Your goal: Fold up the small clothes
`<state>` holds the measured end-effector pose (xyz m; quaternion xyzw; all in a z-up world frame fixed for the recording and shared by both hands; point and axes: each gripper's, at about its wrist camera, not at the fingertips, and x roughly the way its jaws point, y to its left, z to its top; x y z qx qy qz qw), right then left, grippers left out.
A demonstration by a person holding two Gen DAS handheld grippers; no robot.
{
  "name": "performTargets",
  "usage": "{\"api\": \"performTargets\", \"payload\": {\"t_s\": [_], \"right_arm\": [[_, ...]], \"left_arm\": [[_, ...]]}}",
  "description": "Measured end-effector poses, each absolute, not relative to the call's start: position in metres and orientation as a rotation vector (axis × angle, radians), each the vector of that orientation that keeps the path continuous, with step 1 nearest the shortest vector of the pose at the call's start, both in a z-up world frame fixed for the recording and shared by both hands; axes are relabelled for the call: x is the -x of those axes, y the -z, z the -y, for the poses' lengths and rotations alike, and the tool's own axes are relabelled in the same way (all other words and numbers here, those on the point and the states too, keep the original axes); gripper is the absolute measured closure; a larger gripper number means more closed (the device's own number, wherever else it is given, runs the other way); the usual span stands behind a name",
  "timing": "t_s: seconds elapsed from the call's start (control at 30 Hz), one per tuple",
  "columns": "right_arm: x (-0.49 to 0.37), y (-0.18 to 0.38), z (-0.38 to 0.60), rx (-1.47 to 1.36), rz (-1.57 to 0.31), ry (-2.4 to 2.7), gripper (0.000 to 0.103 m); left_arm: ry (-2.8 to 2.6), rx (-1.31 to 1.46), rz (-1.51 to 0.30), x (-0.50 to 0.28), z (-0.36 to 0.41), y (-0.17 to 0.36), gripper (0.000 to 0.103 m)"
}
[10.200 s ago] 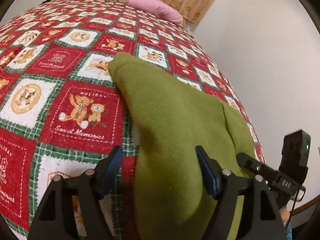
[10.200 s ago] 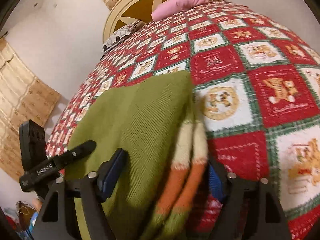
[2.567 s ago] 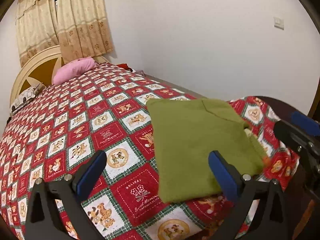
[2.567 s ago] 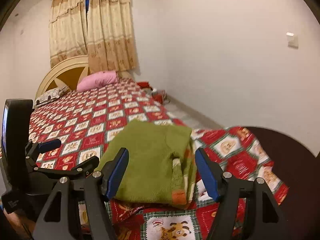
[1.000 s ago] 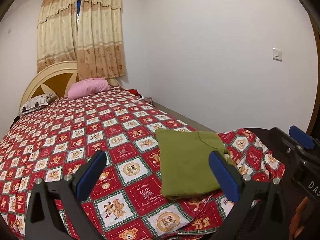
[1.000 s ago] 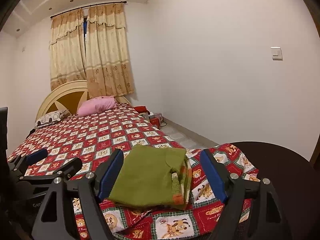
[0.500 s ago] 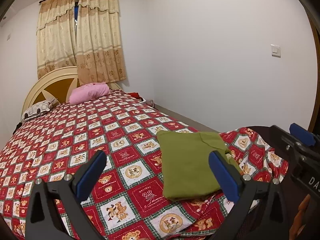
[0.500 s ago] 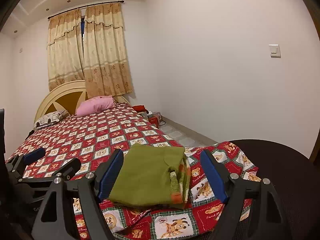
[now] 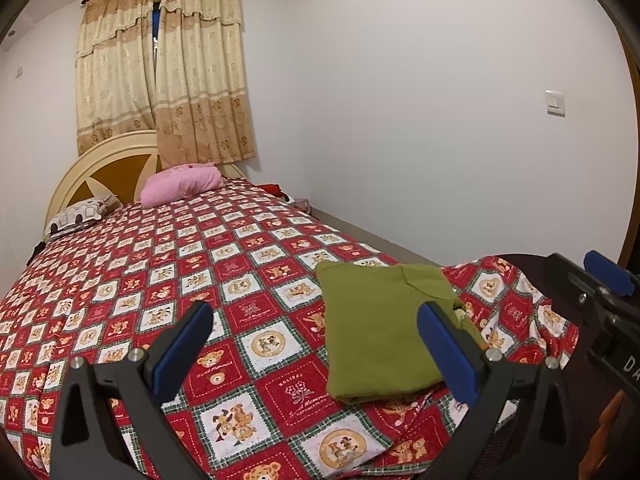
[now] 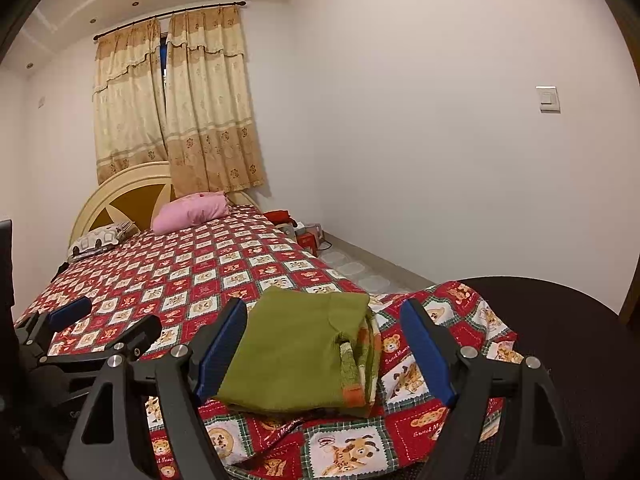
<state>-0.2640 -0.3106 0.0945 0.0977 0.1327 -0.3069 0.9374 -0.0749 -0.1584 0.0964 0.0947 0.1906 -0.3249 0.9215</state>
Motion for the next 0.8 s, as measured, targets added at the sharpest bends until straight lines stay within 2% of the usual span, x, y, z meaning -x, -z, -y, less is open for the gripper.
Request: {"api": "performTargets", "payload": {"t_s": [0.8], "right_arm": [[0.2612,-0.0856,0.3094,-0.210,-0.295,0.629,0.023]], "left_arm": [[0.706,-0.193,-0.446,0.0672,0.1622,-0.0876,0.000]]}}
